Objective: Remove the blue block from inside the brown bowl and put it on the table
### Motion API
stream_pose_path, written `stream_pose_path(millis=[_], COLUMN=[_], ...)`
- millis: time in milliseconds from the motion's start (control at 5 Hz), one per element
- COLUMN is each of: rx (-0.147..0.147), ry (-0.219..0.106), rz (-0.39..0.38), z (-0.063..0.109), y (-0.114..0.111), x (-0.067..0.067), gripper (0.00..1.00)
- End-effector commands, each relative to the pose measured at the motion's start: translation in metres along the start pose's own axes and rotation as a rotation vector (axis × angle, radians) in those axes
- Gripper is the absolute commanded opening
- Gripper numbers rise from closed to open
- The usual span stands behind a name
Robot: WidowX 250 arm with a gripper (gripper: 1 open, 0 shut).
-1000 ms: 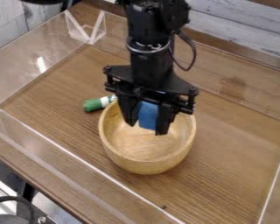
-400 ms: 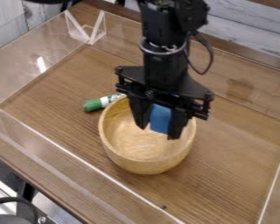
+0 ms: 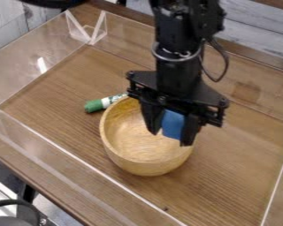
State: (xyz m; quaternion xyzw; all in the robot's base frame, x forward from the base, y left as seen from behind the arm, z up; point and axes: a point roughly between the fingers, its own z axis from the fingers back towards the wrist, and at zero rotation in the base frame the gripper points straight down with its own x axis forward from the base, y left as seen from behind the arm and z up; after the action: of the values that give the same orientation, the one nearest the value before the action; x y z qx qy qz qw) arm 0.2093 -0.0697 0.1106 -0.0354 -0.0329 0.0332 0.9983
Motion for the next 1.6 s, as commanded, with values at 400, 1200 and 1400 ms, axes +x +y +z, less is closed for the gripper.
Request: stream_pose_path(millis=[400, 1200, 1400], rx=[-0.048, -0.032, -0.026], ry=[-0.034, 0.01, 0.005], rz=[-0.05, -0.076, -0.077], z=[-0.013, -0.057, -0.058], y=[-0.041, -0.049, -0.047], x=[-0.004, -0.003, -0.002], gripper=[0.0, 0.0, 0.0])
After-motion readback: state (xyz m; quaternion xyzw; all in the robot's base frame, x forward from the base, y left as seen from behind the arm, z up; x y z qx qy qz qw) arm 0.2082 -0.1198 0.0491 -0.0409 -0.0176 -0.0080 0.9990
